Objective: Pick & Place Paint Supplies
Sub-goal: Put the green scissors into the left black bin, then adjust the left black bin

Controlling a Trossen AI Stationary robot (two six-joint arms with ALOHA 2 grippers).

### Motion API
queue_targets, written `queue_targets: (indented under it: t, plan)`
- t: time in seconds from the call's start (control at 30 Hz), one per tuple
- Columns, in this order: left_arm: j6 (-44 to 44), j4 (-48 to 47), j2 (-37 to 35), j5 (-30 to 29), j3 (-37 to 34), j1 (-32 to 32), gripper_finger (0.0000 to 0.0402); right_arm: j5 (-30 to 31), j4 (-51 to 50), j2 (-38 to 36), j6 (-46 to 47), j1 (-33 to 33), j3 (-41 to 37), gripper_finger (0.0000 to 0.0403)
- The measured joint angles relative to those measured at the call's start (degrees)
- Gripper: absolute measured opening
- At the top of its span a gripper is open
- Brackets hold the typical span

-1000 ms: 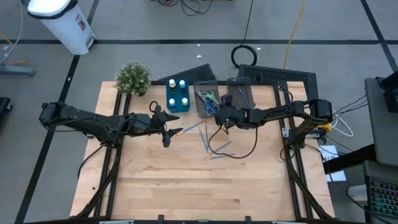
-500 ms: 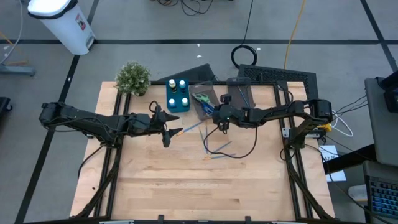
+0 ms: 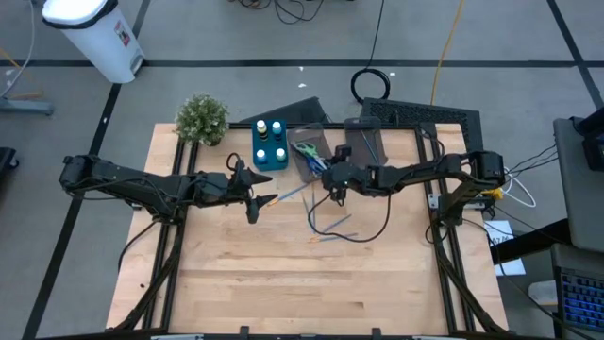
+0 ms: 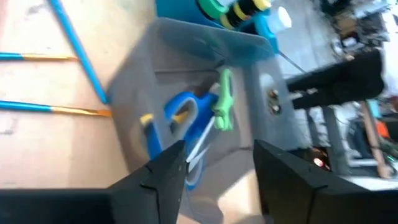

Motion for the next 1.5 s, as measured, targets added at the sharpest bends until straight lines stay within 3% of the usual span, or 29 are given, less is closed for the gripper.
queue_targets:
  t: [0.1,0.23,0.43,0.57,1.2,1.5]
  plan:
    - [-0.02,0.00,0.00,0.00,0.00,0.00,0.0274,3.77,-0.28,-1.46,-0.03,0.21,0.00,0.0195]
    - [-0.02,0.02,0.00,0.00,0.00,0.00,0.0274,1.16,0.04,-5.60,4.13,-0.42,0.02,0.0206]
    - [-0.03,0.04,0.00,-0.01,0.00,0.00,0.0274,-18.50,-1.35,-9.55,15.78,-3.87,0.13,0.0204]
    - [-0.06,0.07,-0.01,0.00,0.00,0.00,0.0273,-29.29,-4.14,-9.08,17.48,-5.46,0.13,0.0196]
    - [-0.22,-0.23,-0.02,-0.02,0.00,0.00,0.0273,-29.11,-5.79,3.78,10.74,-8.73,5.18,0.0128]
    - [-0.17,-0.28,-0.02,0.69,0.00,0.00,0.0274,-29.16,-4.42,3.08,11.21,-8.68,5.20,0.0033]
